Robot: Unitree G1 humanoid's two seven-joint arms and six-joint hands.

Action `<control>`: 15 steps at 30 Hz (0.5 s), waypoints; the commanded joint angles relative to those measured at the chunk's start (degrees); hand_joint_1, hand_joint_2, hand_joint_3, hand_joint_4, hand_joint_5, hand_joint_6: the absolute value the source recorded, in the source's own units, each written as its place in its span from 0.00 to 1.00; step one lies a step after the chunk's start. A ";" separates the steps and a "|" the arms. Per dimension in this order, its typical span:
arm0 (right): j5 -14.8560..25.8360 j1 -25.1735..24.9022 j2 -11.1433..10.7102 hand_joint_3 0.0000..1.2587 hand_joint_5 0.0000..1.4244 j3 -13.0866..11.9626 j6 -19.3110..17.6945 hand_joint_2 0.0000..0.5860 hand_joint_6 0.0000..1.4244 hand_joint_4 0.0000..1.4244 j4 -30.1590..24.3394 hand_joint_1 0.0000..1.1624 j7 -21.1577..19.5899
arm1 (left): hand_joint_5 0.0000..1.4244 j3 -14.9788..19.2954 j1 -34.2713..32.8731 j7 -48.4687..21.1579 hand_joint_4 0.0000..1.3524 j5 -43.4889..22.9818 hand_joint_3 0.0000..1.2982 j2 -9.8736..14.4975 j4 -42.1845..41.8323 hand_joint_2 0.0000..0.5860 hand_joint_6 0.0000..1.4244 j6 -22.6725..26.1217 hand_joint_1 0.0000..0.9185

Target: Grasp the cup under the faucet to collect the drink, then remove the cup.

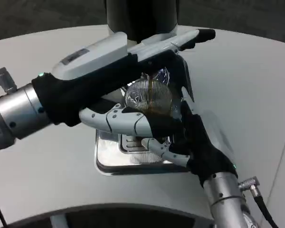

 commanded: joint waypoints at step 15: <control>5.43 -4.90 1.95 0.00 0.00 0.71 -2.13 0.31 0.02 0.00 7.68 0.59 -3.14 | 0.03 -0.07 1.03 0.56 0.00 0.45 0.00 0.94 -0.25 0.27 0.00 -0.48 0.00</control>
